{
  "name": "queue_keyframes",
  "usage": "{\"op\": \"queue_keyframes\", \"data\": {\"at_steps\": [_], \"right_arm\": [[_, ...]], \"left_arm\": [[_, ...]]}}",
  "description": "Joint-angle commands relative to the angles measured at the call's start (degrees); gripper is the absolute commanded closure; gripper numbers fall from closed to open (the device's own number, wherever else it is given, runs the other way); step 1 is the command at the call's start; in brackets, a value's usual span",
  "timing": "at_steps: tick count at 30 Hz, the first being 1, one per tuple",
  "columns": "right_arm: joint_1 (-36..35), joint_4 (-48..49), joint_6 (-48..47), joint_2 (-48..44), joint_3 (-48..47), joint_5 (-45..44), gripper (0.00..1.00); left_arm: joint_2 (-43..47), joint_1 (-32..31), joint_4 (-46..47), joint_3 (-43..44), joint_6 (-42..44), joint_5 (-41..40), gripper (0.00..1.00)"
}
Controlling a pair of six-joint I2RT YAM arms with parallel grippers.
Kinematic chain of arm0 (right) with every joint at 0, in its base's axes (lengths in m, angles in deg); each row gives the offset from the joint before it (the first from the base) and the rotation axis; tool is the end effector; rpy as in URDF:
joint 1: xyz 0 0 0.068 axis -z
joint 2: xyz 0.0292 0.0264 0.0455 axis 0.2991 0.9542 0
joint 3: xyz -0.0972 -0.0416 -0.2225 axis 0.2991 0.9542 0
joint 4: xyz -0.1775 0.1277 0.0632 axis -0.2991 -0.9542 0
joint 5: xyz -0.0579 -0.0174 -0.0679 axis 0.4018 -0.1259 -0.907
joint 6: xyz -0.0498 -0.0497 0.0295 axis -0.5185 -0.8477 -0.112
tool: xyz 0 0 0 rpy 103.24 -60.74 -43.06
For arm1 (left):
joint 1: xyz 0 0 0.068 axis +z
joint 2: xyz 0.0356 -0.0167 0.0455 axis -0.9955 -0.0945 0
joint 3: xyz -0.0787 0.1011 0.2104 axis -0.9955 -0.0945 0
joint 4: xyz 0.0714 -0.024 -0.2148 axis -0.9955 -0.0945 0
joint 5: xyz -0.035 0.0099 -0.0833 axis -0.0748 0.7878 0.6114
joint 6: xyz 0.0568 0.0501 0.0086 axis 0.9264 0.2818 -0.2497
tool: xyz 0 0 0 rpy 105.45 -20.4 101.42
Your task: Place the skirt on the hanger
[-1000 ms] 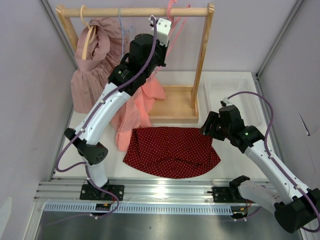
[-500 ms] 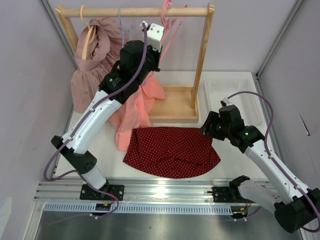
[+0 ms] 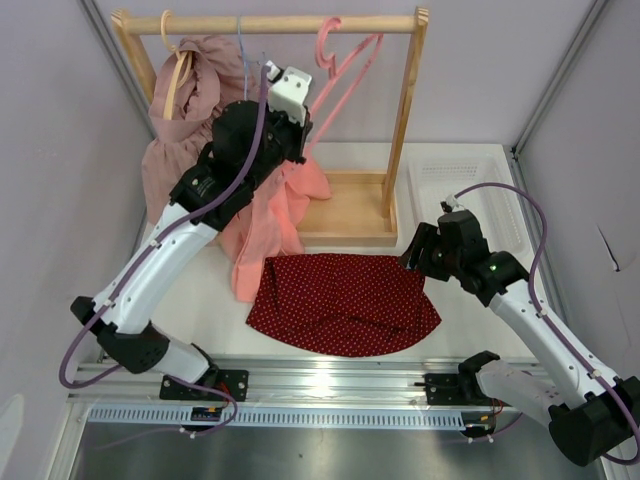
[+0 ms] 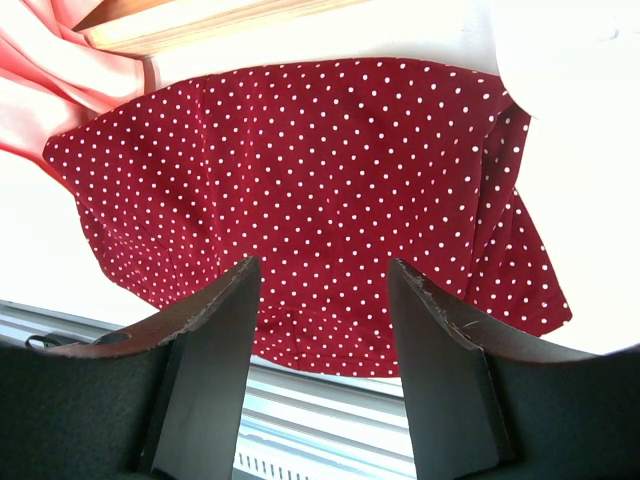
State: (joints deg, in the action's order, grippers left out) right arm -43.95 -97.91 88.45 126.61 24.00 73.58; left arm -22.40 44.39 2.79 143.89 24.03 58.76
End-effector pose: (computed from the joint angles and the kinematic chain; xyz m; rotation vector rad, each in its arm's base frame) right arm 0.1807 0.0890 0.2618 0.2003 2.3826 0.5121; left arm 0.2415 -0.1853 0.4794 0.4791 1.5643 -0.2759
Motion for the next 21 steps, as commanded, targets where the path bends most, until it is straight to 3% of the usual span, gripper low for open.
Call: {"op": "queue_keyframes", "data": {"at_steps": [1, 13, 21], "right_arm": [[-0.3, 1.6, -1.3, -1.1, -0.1, 0.0, 0.41], [0.4, 0.1, -2.5, -1.4, -1.0, -1.7, 0.41], [1.4, -5.2, -2.8, -7.0, -6.8, -5.2, 0.41]], "left_arm": [[6.4, -0.3, 0.7, -6.4, -0.4, 3.7, 1.0], [24.2, -0.4, 3.1, -28.7, -5.4, 12.4, 1.0], [33.2, -0.4, 3.9, -41.4, -14.2, 29.9, 1.0]]}}
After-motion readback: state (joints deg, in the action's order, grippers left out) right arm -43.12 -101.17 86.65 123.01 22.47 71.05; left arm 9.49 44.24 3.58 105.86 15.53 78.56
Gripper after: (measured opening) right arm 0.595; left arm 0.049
